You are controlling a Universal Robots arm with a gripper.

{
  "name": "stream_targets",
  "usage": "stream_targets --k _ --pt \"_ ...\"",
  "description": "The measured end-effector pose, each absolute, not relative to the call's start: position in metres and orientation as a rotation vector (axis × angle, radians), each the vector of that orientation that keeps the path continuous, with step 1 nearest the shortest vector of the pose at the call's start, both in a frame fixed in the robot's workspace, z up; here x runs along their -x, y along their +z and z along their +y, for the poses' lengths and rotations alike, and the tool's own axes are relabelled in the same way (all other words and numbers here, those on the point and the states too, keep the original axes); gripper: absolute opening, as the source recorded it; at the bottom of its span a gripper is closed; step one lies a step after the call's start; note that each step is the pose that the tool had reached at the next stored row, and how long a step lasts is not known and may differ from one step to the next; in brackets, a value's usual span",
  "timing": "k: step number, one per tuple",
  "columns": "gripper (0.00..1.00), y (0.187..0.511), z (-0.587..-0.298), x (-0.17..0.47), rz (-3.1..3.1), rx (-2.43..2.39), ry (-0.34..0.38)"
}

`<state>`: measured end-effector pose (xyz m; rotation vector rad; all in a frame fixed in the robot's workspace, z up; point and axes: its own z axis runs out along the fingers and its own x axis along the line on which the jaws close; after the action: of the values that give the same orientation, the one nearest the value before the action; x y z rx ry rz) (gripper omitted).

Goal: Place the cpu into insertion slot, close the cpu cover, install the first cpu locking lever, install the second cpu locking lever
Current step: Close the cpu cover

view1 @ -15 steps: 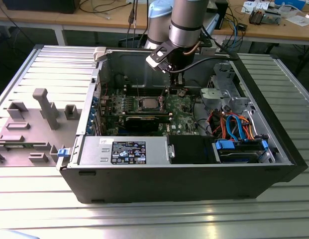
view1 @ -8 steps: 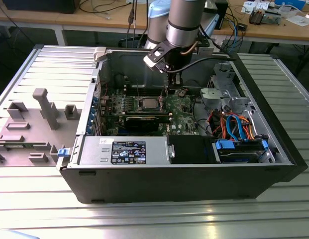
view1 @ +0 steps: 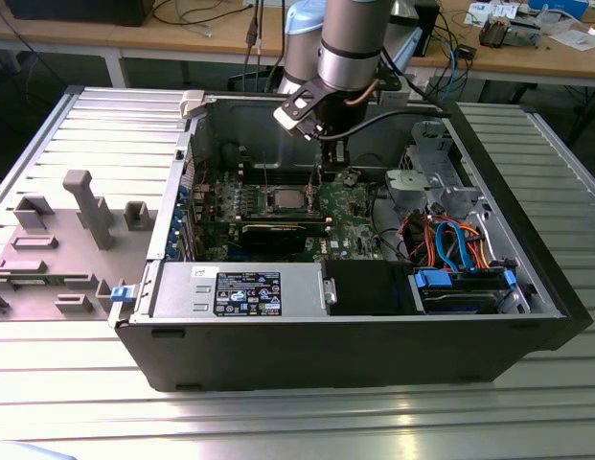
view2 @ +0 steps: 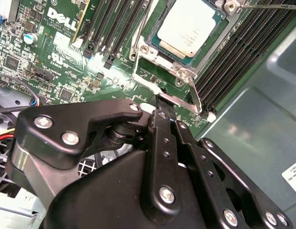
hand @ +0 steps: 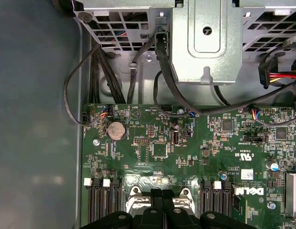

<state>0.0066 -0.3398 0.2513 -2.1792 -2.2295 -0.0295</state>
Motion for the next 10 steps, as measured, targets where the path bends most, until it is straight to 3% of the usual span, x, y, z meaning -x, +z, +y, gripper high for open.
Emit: stream_targets --k 10 --pt "0.11 0.2513 -0.3399 -0.0029 -2.229 2.179 -0.029"
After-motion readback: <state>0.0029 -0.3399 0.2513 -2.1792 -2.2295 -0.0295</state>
